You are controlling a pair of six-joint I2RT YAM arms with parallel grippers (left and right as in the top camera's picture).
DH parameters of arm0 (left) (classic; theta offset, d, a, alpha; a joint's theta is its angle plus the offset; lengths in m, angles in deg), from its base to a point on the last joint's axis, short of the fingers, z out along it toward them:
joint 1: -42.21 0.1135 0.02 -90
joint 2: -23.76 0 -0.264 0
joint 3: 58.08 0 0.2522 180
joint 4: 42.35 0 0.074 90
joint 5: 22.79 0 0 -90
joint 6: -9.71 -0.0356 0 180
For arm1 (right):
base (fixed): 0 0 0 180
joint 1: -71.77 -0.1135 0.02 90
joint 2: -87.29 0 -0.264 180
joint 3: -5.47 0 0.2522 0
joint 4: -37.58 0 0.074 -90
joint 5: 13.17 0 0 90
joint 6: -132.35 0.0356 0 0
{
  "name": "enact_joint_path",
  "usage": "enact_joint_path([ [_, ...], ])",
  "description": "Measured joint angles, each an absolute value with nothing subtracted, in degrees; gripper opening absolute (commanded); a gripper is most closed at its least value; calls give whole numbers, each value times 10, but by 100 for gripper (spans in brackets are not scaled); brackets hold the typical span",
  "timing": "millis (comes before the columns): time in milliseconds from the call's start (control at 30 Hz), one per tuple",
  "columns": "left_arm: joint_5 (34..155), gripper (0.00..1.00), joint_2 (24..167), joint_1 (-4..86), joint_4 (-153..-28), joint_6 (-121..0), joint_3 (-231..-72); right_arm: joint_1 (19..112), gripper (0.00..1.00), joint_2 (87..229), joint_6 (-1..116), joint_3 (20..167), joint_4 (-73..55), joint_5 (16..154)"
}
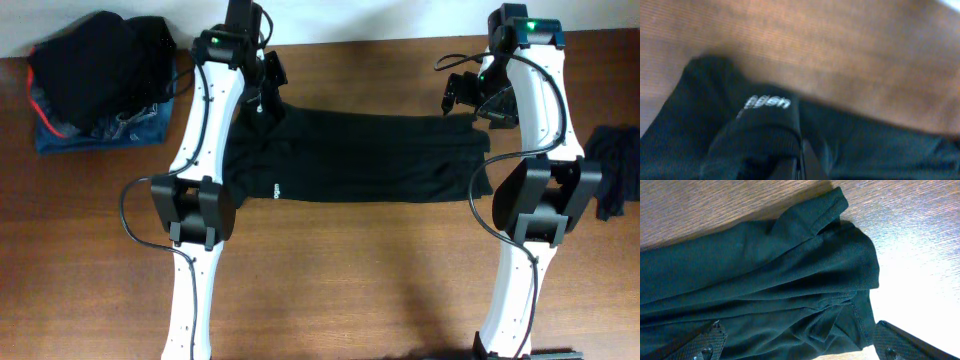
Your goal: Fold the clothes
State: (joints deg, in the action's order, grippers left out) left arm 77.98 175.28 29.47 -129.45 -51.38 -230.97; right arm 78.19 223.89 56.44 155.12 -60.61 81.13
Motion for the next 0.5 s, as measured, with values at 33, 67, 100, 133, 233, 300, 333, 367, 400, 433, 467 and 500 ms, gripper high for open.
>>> enact_joint_path([
  [33,780,1,1753,295,-1316,-517,-2323,782,99,2239,565,1551,-606,811],
  [67,780,1,1753,295,-1335,-521,-2329,782,99,2239,565,1551,-607,811],
  [100,780,1,1753,295,-1359,-525,-2337,782,99,2239,564,1551,-606,811],
  [133,780,1,1753,295,-1373,-527,-2341,782,99,2239,564,1551,-606,811],
  [233,780,1,1753,295,-1417,-534,-2344,782,99,2239,564,1551,-606,811],
  [300,780,1,1753,295,-1439,-538,-2344,782,99,2239,565,1551,-606,811],
  [333,780,1,1753,295,-1445,-540,-2344,782,99,2239,564,1551,-606,811],
  [367,780,1,1753,295,-1452,-541,-2344,782,99,2239,564,1551,-606,811],
  [400,780,1,1753,295,-1458,-542,-2344,782,99,2239,565,1551,-606,811],
  [433,780,1,1753,295,-1463,-544,-2344,782,99,2239,564,1551,-606,811],
  [467,780,1,1753,295,-1468,-547,-2344,782,99,2239,564,1551,-606,811],
  [500,780,1,1753,295,-1472,-551,-2344,782,99,2239,565,1551,-606,811],
])
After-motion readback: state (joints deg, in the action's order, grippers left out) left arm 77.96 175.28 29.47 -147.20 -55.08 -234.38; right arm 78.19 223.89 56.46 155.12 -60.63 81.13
